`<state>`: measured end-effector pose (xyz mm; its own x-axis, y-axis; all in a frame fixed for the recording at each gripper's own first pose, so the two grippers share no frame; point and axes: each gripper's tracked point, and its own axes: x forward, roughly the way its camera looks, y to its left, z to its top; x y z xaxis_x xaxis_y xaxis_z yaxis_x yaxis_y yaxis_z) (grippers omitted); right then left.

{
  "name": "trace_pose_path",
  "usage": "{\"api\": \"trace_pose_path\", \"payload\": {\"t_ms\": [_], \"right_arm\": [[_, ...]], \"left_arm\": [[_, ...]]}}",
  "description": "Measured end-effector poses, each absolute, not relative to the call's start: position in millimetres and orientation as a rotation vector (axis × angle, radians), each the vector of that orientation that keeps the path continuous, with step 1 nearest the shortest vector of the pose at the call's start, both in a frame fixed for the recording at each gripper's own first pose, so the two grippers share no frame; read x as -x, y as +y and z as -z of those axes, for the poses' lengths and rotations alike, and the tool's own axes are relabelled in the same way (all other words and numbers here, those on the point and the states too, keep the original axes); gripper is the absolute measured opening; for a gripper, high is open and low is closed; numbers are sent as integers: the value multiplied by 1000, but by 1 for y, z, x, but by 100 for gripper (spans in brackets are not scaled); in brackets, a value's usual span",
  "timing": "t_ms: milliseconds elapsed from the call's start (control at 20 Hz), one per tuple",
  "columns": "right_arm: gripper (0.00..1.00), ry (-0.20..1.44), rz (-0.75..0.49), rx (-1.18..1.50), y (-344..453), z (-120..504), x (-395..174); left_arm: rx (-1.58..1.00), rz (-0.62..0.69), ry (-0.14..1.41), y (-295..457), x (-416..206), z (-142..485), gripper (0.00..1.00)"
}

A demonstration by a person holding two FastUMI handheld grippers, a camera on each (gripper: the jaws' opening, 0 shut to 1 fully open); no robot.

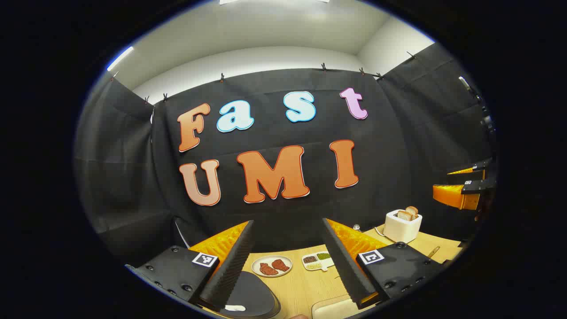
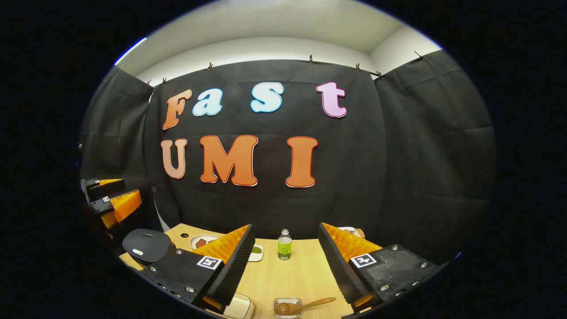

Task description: Close the left gripper, press the button to open the rice cooker; take a wooden spoon from the chopstick holder with the right hand, scoop a spoonful of rice and pour it into the rice cooker, then put the wooden spoon back into the chopstick holder.

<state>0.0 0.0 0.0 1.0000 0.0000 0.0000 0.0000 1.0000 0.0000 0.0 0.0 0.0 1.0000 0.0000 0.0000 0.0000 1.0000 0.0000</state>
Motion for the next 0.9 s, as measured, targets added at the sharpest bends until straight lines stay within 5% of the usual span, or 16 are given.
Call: {"api": "trace_pose_path", "payload": {"t_ms": [100, 250, 300, 350, 550, 900], "right_arm": [[90, -6, 6, -21, 0, -1, 0], [86, -17, 27, -41, -4, -7, -4], [94, -22, 44, -51, -6, -8, -6], [90, -19, 45, -59, -5, -7, -7], [90, -60, 67, -36, -9, -19, -8], [90, -60, 87, -40, -21, -18, -11]], "left_arm": [[1, -2, -2, 2, 0, -1, 99], [6, 2, -9, -4, 0, -4, 99], [8, -7, -13, -2, 1, -4, 92], [10, -11, -11, -1, 0, -4, 99], [68, -59, 9, 7, -4, 0, 92], [34, -102, -5, 23, -5, -8, 99]]}}
